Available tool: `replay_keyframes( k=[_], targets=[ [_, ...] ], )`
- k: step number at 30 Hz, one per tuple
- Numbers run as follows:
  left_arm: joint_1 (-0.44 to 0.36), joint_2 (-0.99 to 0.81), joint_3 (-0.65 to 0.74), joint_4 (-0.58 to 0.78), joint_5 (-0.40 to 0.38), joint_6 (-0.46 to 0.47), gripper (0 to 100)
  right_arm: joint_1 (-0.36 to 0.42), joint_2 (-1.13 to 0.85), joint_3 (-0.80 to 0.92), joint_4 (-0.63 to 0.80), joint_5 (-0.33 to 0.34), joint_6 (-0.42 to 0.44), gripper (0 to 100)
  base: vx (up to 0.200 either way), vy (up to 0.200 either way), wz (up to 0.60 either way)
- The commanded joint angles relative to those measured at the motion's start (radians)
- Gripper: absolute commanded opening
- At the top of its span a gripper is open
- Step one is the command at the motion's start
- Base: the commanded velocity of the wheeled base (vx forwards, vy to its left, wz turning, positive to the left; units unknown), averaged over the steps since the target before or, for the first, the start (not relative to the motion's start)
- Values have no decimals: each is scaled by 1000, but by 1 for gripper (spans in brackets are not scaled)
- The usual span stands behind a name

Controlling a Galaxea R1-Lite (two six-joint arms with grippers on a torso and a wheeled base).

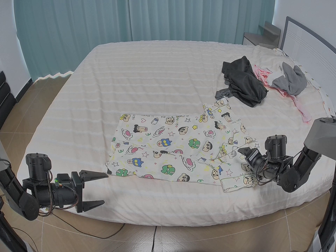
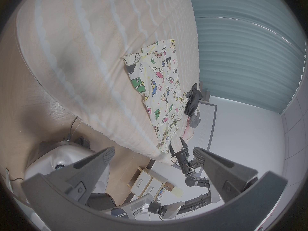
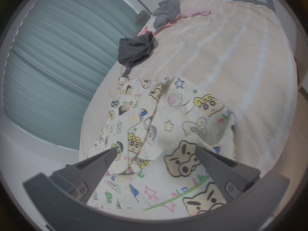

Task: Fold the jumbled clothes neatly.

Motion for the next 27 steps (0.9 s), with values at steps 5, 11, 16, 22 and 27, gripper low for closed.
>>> replay_keyframes(
  k=[5, 11, 16, 22, 27],
  targets=[
    [0, 0, 2, -2, 2, -1, 100, -15, 57, 116, -113, -4, -2, 100, 0, 0, 0],
    [0, 0, 2, -1, 2, -1, 100, -20, 39, 170, -213, -6, -8, 100, 0, 0, 0],
    [-2, 0, 0, -1, 2, -1, 100, -23, -50, 183, -222, -3, -6, 100, 0, 0, 0],
    [-8, -40, 2, -1, 9, -4, 100, -17, -228, 245, -222, 35, 4, 100, 0, 0, 0],
    [-26, -106, -3, -8, 49, 4, 100, -23, -270, 292, -224, 100, 24, 100, 0, 0, 0]
  ],
)
